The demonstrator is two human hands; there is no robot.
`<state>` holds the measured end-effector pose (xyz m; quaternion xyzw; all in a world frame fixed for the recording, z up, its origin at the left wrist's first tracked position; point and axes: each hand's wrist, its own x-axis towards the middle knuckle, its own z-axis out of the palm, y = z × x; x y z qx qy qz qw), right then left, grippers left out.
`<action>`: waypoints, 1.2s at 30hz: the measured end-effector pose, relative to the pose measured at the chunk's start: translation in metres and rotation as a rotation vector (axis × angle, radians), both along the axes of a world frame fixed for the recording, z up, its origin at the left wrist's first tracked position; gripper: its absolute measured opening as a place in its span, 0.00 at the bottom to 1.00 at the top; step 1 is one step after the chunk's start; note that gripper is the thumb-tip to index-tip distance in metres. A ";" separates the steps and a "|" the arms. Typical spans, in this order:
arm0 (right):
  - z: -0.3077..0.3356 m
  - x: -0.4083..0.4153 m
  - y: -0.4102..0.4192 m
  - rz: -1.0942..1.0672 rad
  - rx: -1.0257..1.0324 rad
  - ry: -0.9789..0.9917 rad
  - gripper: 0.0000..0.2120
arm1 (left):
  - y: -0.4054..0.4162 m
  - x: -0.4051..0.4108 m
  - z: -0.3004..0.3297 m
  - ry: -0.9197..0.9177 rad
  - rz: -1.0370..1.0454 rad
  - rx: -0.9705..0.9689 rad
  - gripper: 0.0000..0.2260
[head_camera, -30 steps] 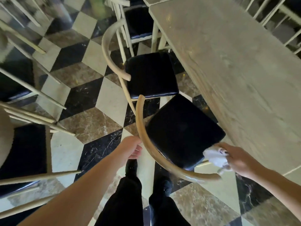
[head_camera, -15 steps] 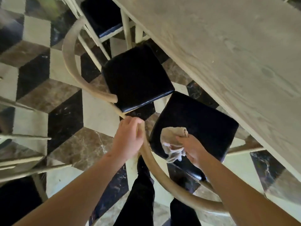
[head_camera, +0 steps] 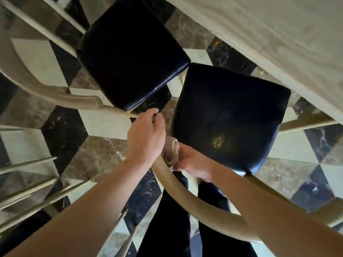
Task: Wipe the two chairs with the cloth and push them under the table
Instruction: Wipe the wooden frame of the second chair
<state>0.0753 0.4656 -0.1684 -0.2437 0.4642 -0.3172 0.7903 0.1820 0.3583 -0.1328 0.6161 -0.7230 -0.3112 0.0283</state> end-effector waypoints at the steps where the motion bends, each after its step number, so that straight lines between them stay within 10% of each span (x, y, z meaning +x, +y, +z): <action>1: -0.004 0.001 0.000 0.107 -0.091 0.141 0.27 | 0.002 -0.002 0.000 -0.030 -0.016 -0.075 0.17; 8: -0.049 0.015 -0.010 0.263 -0.673 0.668 0.12 | 0.004 -0.005 -0.004 -0.364 -0.403 -0.242 0.20; 15: -0.143 0.018 -0.014 0.418 -0.303 0.623 0.39 | -0.001 -0.007 -0.009 -0.325 -0.367 -0.238 0.21; 25: -0.086 0.033 -0.018 0.153 -0.313 0.466 0.28 | 0.000 -0.003 -0.014 -0.317 -0.382 -0.273 0.18; 36: -0.085 0.009 -0.047 0.443 -0.343 0.320 0.19 | -0.004 -0.003 -0.016 -0.244 -0.392 -0.366 0.17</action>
